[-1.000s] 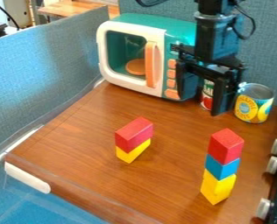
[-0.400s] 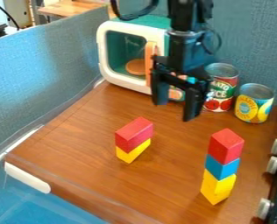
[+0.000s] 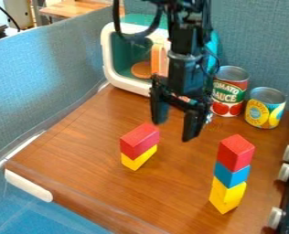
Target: Put the red cube on top of the blue cube
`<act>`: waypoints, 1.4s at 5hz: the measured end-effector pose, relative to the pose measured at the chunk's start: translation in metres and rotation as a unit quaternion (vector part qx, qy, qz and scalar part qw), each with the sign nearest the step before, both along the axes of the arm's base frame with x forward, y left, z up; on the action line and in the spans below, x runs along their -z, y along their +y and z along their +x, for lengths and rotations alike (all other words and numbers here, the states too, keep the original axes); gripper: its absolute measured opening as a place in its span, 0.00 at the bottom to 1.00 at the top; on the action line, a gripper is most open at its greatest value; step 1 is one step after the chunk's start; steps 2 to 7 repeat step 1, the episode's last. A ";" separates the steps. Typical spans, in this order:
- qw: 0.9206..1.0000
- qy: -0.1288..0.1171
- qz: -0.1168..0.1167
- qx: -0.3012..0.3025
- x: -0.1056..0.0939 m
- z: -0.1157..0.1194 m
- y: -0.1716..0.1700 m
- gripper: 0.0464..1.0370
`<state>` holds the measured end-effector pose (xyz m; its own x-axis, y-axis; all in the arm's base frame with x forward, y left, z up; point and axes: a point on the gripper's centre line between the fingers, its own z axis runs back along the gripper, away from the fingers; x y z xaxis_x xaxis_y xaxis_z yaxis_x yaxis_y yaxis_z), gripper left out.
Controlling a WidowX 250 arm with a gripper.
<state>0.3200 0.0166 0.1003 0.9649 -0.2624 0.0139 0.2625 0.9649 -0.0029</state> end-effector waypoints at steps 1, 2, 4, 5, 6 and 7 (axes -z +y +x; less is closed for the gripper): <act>1.000 0.002 0.001 0.000 0.001 0.000 0.000 0.96; 1.000 0.002 0.001 0.000 0.001 0.000 0.000 0.96; 1.000 0.002 0.001 0.000 0.001 0.000 0.000 0.96; 1.000 0.002 0.001 0.000 0.001 0.000 0.000 0.96; 1.000 0.002 0.001 0.000 0.001 0.000 0.000 0.96; 1.000 0.002 0.001 0.000 0.001 0.000 0.000 0.96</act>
